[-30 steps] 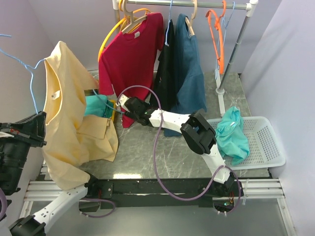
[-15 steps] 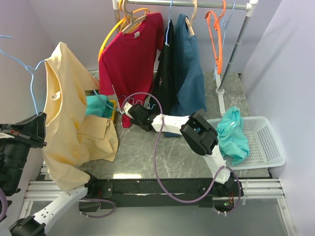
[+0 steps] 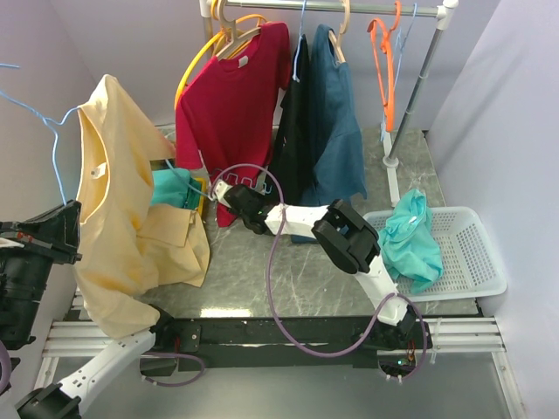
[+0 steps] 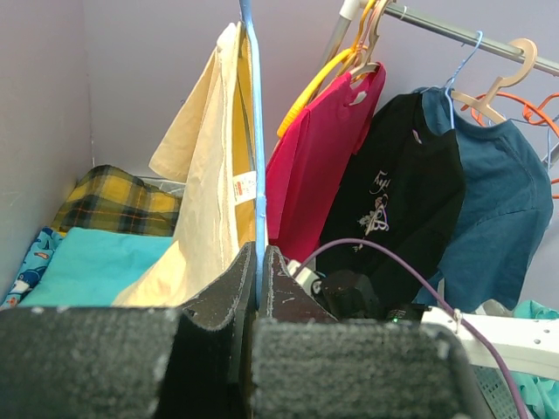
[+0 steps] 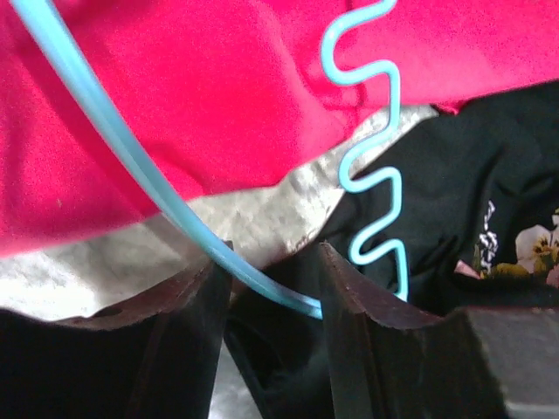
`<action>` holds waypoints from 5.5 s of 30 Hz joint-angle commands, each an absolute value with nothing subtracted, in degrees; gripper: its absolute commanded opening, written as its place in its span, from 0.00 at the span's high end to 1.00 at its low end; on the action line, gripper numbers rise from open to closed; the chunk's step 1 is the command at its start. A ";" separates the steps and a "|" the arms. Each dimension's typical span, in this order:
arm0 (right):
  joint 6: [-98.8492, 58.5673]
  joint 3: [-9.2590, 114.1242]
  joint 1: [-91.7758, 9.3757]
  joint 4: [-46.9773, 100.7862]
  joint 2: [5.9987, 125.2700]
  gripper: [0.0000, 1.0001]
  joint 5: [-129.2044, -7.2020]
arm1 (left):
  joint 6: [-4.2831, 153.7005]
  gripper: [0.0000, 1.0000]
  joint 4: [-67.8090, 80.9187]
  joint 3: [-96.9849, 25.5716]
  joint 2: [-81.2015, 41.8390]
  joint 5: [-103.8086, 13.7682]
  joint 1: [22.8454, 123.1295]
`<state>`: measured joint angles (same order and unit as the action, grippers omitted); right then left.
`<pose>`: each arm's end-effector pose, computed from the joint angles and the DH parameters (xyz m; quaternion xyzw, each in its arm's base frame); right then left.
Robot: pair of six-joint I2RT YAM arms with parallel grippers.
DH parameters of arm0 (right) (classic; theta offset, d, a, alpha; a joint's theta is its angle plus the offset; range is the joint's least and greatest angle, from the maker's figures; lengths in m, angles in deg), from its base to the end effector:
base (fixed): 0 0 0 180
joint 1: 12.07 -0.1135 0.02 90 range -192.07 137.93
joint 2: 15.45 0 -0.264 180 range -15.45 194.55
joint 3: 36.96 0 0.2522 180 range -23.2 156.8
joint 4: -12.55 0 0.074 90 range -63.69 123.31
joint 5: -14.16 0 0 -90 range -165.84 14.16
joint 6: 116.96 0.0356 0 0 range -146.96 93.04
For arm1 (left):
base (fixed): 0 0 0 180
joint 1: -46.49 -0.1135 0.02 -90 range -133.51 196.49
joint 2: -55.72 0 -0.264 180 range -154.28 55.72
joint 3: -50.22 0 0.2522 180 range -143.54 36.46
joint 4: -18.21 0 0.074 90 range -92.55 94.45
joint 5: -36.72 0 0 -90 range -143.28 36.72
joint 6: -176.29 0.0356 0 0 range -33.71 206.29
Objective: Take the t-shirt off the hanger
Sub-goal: Pick up the hanger at the center of the board, then place the hanger at the clothesline.
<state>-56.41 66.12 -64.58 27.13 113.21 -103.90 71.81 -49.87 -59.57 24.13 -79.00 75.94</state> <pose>0.3133 0.3810 0.1428 -0.4999 0.7312 -0.1337 0.4445 -0.0350 0.0375 0.5173 -0.0877 0.6428 -0.1471 0.7467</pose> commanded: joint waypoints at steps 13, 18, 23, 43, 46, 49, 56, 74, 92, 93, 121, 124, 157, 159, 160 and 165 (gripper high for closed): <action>-54.55 66.11 -66.21 23.67 111.57 1.00 -103.53 | 72.23 0.99 -45.12 -59.78 24.70 -78.15 75.84; -52.89 61.27 -68.05 24.63 106.38 1.00 -102.66 | 72.58 0.99 -44.86 -59.25 24.96 -79.12 75.93; -47.62 60.74 -70.43 37.96 97.86 1.00 -96.69 | 73.36 0.99 -44.24 -58.64 25.14 -80.97 75.93; -36.00 46.50 -73.77 51.45 71.39 1.00 -99.56 | 73.55 0.99 -42.13 -56.09 25.75 -81.85 75.93; -37.23 46.32 -74.47 48.73 74.19 1.00 -105.28 | 73.02 0.99 -42.31 -55.91 25.84 -81.41 75.93; -39.52 46.58 -76.23 46.35 78.15 1.00 -111.08 | 72.75 0.99 -42.74 -56.61 25.58 -81.06 75.93; -42.51 44.13 -79.57 43.10 85.71 1.00 -116.80 | 73.10 0.99 -42.83 -57.23 25.05 -80.53 75.84; -34.26 43.50 -83.26 61.46 62.00 1.00 -102.93 | 73.46 0.99 -42.22 -56.62 25.23 -80.62 75.84; -28.72 52.74 -83.61 81.76 54.51 1.00 -79.72 | 72.40 0.99 -42.75 -56.35 25.58 -79.74 75.84; -28.63 51.26 -83.53 81.68 54.78 1.00 -78.75 | 72.31 0.99 -42.66 -56.18 25.67 -79.65 75.93; -12.20 56.17 -84.86 51.30 41.15 1.00 -79.18 | 71.00 0.99 -41.60 -53.19 25.75 -79.03 75.84; -6.67 55.72 -83.27 40.57 43.70 1.00 -79.97 | 71.00 0.99 -41.69 -53.27 25.75 -79.12 75.76; 16.11 79.70 -50.93 6.97 78.05 1.00 -71.11 | 70.03 0.99 -43.45 -53.54 25.05 -77.19 75.76; 17.51 84.27 -49.52 7.15 82.36 1.00 -69.44 | 69.94 0.99 -43.62 -53.54 25.05 -77.19 75.84; 18.21 85.68 -48.38 7.15 84.99 1.00 -68.30 | 69.94 0.99 -43.63 -53.45 24.96 -77.19 75.76; 20.94 91.40 -46.00 5.66 90.28 1.00 -66.79 | 70.03 0.99 -44.33 -54.15 24.52 -77.19 75.84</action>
<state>19.63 85.66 -48.04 13.03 88.36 -69.01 70.47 -47.38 -52.81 25.51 -78.14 75.94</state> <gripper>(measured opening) 0.054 0.034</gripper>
